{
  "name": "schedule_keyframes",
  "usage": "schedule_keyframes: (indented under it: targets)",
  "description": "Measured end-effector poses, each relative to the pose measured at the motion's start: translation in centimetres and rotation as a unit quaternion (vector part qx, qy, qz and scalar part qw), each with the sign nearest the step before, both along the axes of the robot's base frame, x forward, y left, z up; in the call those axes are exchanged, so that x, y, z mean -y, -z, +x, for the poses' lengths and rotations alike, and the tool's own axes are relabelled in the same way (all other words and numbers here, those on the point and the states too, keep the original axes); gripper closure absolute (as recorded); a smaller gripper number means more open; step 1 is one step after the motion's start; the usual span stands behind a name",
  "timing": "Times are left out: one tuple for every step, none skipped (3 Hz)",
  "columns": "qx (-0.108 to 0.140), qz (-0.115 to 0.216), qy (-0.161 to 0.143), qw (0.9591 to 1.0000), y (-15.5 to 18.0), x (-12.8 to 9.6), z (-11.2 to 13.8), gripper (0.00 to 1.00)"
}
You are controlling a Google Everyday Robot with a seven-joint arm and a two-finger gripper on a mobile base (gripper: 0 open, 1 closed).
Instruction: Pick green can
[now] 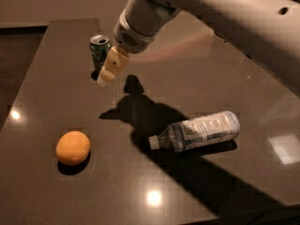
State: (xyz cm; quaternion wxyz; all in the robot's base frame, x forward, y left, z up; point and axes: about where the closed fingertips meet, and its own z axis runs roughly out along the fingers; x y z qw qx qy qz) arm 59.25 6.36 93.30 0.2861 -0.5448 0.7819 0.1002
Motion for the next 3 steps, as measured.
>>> schedule_keyframes:
  targets:
    - [0.003,0.025,0.008,0.9997,0.6,-3.1,2.7,0.00]
    - [0.002,0.036,0.009,0.9993,0.9,-4.6,4.3,0.00]
    - [-0.003,0.041,0.011,0.9991,1.2,-5.6,6.1,0.00]
